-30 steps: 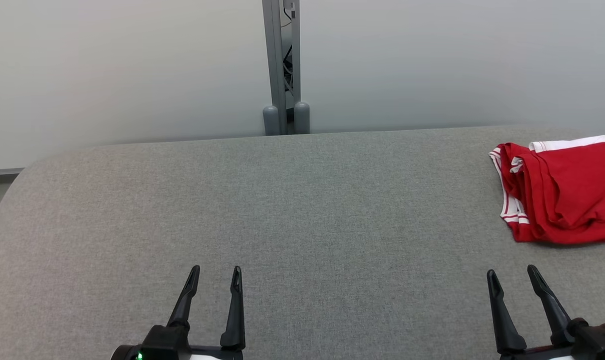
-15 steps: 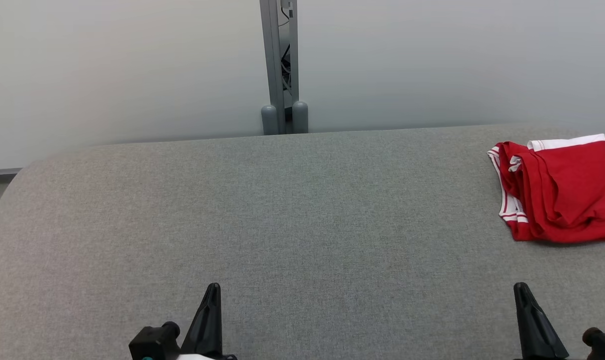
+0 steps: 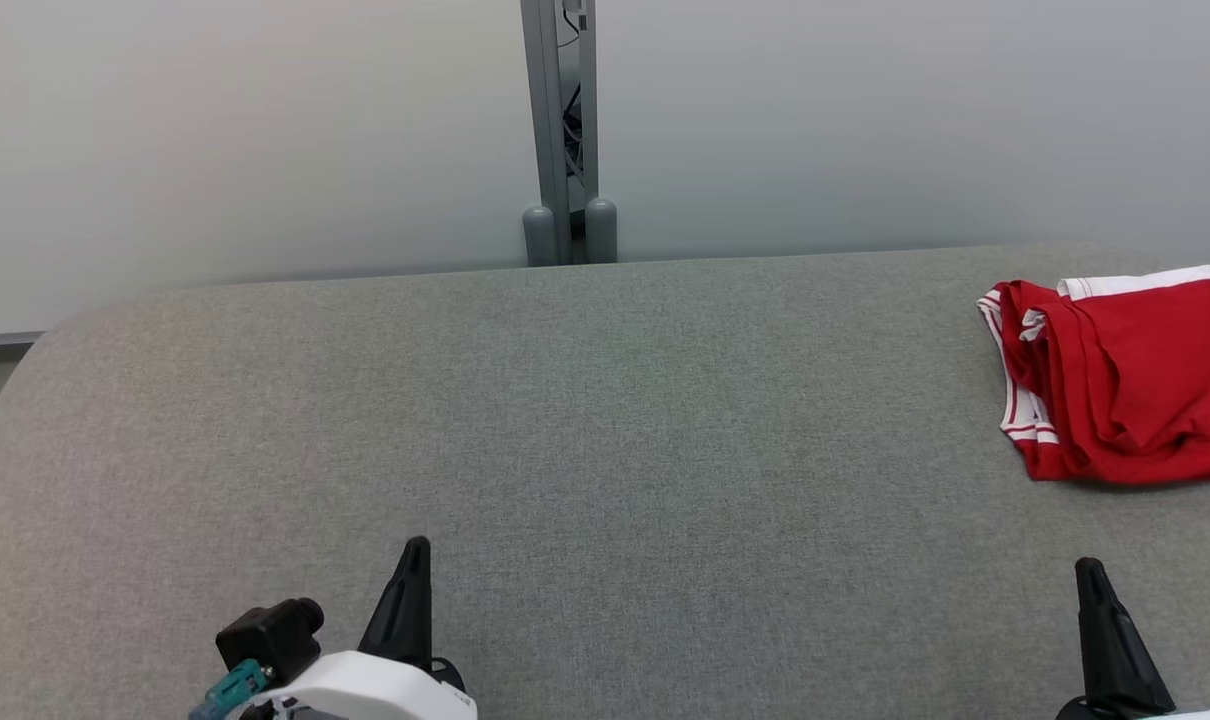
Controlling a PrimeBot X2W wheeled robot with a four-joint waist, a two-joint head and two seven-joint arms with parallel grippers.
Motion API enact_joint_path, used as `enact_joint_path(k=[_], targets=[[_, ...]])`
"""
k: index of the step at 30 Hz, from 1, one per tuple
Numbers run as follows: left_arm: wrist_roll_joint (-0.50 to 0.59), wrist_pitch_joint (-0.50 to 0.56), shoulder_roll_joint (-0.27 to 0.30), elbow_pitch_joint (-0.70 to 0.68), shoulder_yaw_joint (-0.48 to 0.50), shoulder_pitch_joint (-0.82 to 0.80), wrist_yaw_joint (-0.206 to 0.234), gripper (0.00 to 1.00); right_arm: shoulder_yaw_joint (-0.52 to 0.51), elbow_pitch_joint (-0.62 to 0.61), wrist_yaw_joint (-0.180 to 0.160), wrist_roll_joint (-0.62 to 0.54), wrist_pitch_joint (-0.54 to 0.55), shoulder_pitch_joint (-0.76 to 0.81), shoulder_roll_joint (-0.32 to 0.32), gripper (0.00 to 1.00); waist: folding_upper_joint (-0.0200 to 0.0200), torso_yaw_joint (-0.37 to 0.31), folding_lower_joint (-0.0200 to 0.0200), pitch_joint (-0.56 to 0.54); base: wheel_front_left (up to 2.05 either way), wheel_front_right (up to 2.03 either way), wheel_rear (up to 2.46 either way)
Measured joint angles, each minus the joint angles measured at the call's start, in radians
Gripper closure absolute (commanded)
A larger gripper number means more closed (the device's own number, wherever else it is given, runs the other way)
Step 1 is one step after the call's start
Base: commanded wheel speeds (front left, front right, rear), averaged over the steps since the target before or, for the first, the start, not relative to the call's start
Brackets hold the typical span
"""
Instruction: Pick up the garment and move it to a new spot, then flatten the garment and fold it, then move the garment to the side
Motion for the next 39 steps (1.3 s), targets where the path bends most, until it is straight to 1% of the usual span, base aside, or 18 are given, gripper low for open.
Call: enact_joint_path(k=[19, 35, 39], targets=[[-0.281, 0.070, -0.001, 0.065, 0.040, -0.088, -0.067, 1.00, -0.056, 0.000, 0.000, 0.301, 0.062, -0.021, -0.010, 1.00, 0.0000, 0.002, 0.0000, 0.007, 0.00, 0.00, 0.00], [-0.466, 0.115, -0.001, 0.110, 0.066, -0.149, -0.111, 1.00, -0.097, -0.001, 0.000, 0.500, 0.106, -0.040, -0.014, 1.00, 0.0000, 0.004, 0.0000, 0.013, 0.00, 0.00, 0.00], [-0.495, 0.123, -0.001, 0.118, 0.071, -0.161, -0.118, 1.00, -0.104, -0.001, 0.000, 0.533, 0.115, -0.041, -0.014, 1.00, 0.0000, 0.004, 0.0000, 0.015, 0.00, 0.00, 0.00]])
